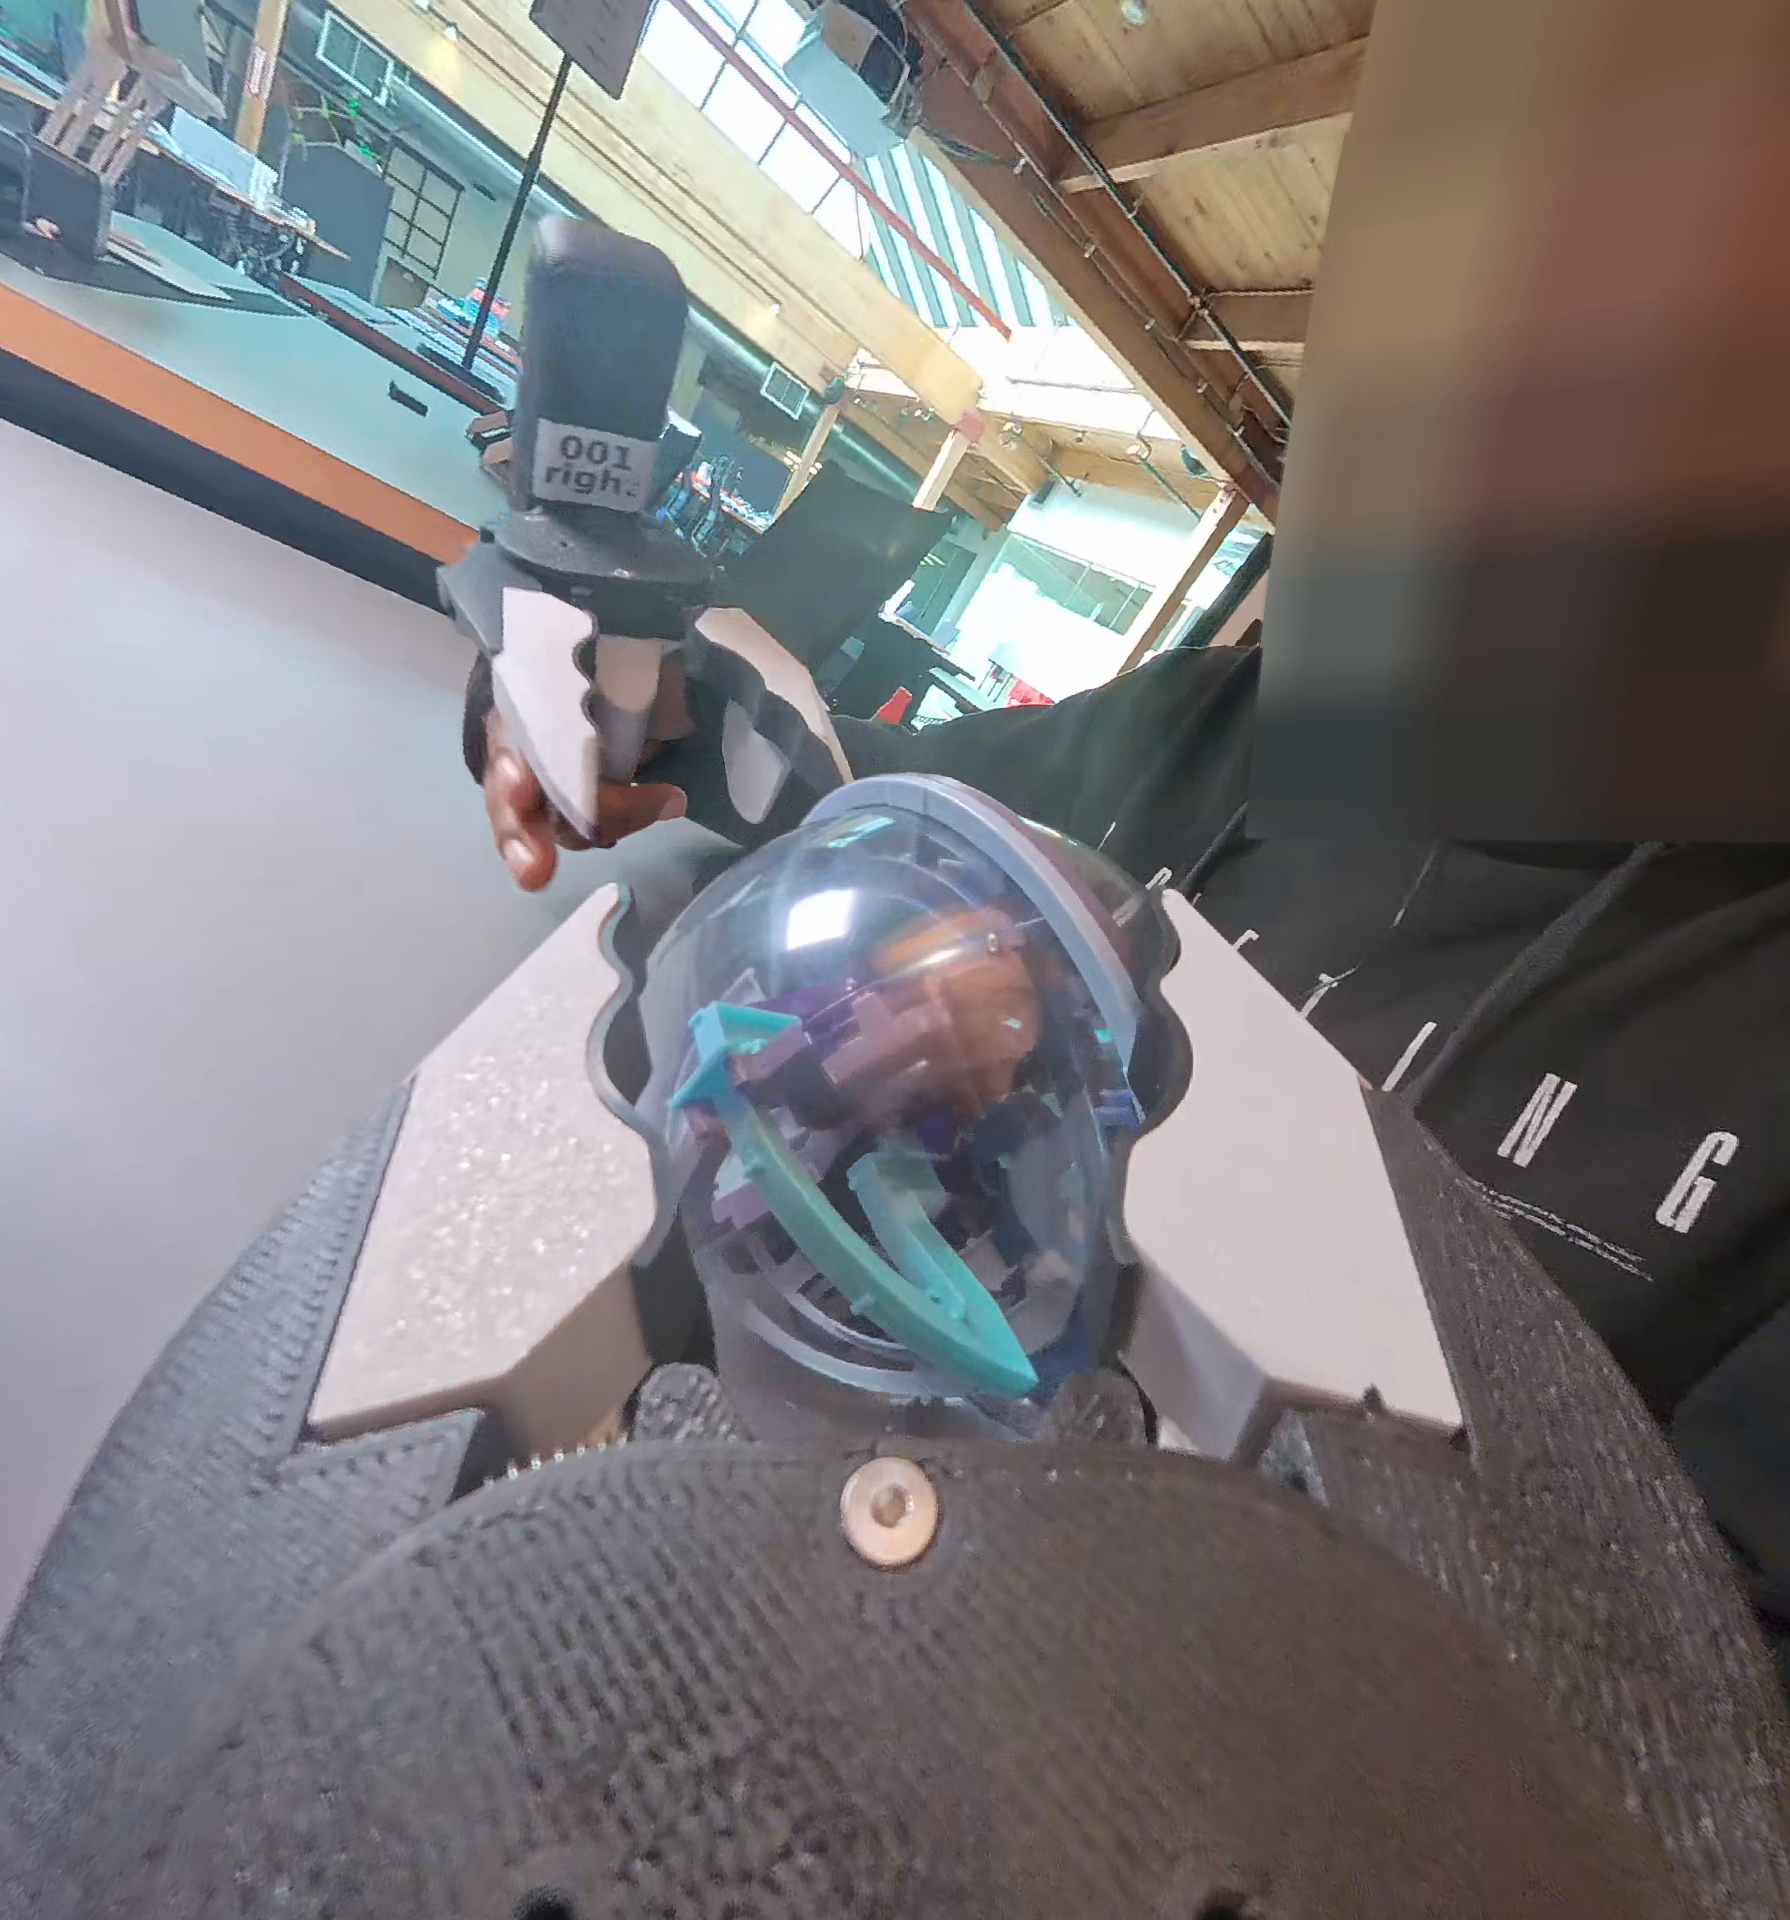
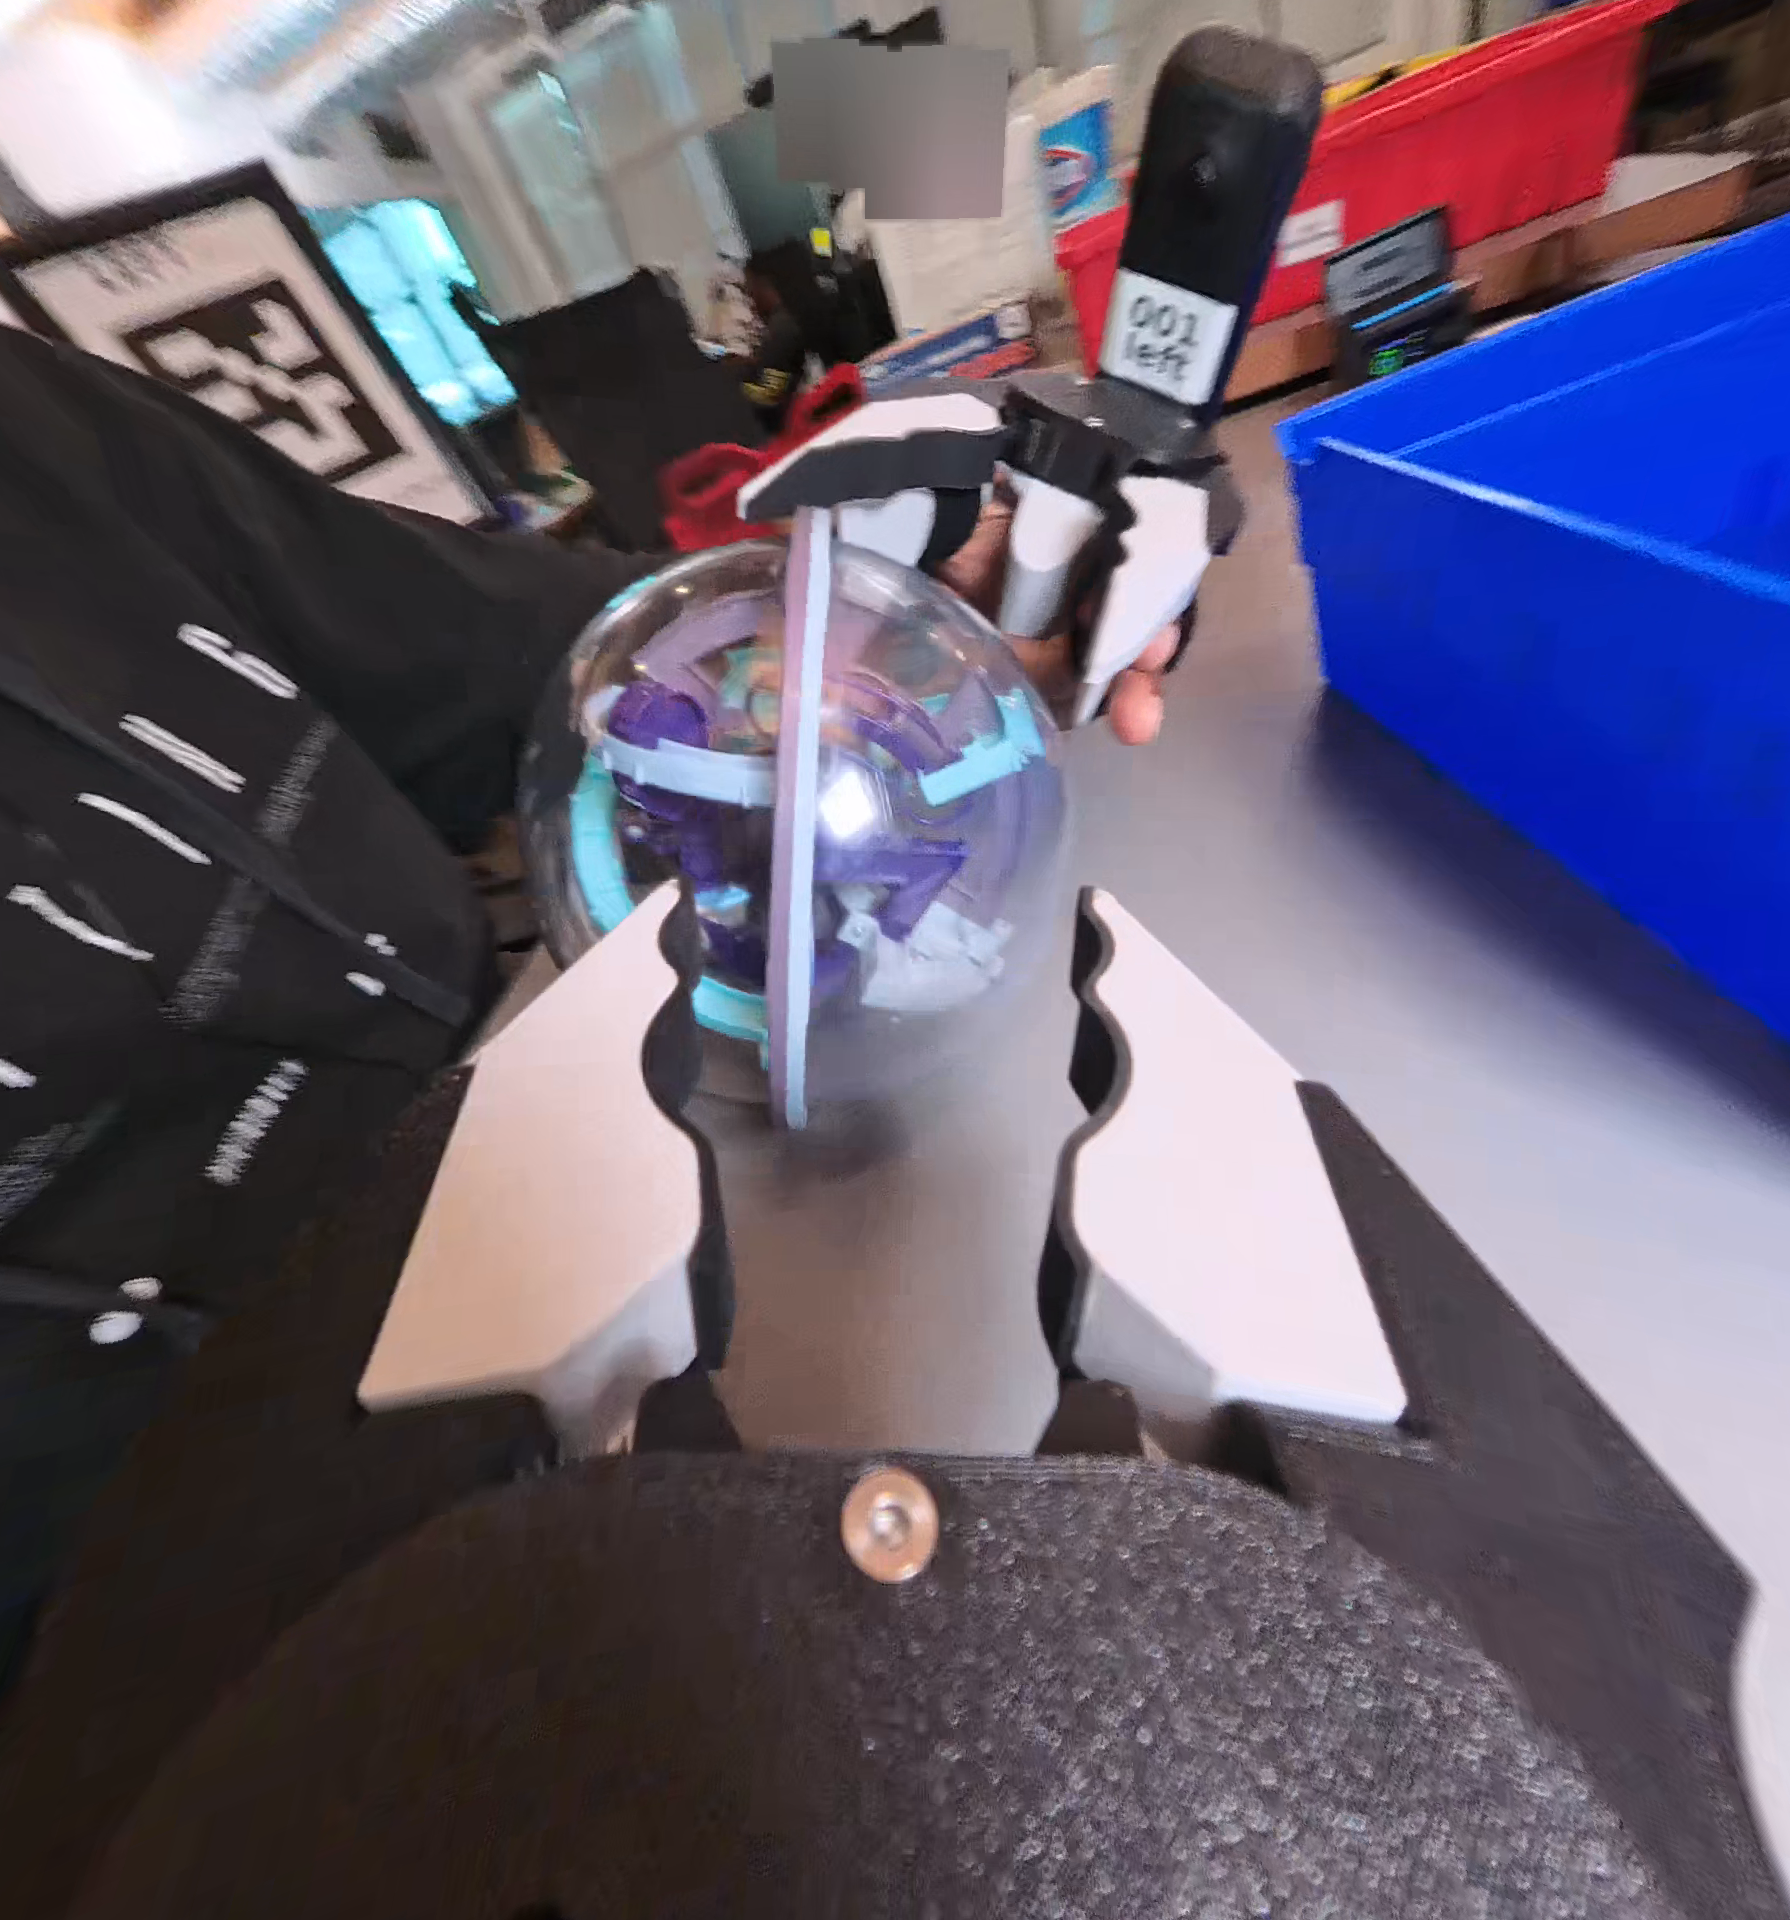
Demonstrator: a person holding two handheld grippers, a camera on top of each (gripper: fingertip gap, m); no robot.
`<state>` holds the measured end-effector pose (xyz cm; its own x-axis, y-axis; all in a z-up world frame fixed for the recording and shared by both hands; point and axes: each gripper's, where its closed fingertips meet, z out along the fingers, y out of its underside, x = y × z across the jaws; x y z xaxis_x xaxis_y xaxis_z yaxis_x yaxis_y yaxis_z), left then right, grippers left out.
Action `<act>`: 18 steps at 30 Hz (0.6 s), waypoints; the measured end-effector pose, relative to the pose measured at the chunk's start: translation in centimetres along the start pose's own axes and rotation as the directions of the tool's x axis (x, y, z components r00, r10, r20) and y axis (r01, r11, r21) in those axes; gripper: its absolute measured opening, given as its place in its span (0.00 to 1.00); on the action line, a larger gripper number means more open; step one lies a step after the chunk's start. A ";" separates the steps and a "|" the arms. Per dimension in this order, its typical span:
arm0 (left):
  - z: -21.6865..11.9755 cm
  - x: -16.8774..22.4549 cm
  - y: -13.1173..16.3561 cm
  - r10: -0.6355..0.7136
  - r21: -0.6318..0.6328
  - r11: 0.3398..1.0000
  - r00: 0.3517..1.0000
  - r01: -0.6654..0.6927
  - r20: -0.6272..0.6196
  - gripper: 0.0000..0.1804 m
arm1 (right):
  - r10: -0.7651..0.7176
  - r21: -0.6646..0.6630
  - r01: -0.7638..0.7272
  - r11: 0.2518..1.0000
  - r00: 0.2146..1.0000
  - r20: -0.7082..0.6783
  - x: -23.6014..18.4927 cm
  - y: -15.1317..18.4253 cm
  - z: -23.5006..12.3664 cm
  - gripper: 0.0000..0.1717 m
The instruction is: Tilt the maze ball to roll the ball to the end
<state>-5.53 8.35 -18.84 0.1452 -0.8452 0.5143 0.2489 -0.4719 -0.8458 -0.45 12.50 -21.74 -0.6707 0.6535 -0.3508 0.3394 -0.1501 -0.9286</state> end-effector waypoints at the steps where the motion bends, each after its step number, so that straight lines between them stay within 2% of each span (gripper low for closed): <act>1: 0.2 -0.1 0.0 -0.001 -0.003 1.000 1.000 0.001 0.007 0.52 | 0.023 -0.002 -0.023 1.000 0.999 0.039 -0.2 0.1 0.4 0.38; 3: 0.4 -0.2 0.0 0.005 -0.002 1.000 1.000 -0.005 0.014 0.52 | 0.022 -0.055 -0.018 0.998 0.996 0.081 -0.9 1.2 1.0 0.28; 5: 0.6 0.0 -0.1 0.003 -0.001 1.000 1.000 -0.003 0.008 0.52 | 0.001 -0.076 0.005 0.997 0.996 0.090 -1.3 1.8 1.2 0.23; 8: 0.6 -0.6 -0.2 0.020 -0.010 1.000 0.997 -0.020 0.068 0.52 | -0.023 -0.075 0.027 0.997 0.999 0.047 -1.2 2.3 0.9 0.04; 11: 0.3 -1.0 -0.8 0.074 -0.012 0.997 0.983 -0.073 0.169 0.53 | 0.022 -0.067 -0.019 0.998 0.999 0.048 -1.4 2.8 0.6 0.03; 13: -0.2 -0.2 -1.8 0.137 0.005 0.990 0.958 -0.143 0.252 0.57 | 0.063 -0.056 -0.061 0.997 0.998 0.022 -1.3 2.9 0.4 0.03; 15: -0.8 1.0 -2.1 0.238 -0.036 0.970 0.903 -0.241 0.359 0.61 | 0.125 -0.062 -0.125 0.990 0.992 -0.010 -1.1 3.4 0.0 0.03; 18: -0.9 2.7 -0.4 0.383 -0.152 0.922 0.773 -0.357 0.505 0.66 | 0.287 -0.043 -0.291 0.956 0.955 -0.069 -0.7 4.4 -0.7 0.03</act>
<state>-6.10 6.04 -17.25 0.6911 -0.7080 0.1452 0.0315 -0.1713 -0.9847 1.97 11.91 -25.45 -0.4975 0.6328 -0.5934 0.5476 -0.3014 -0.7805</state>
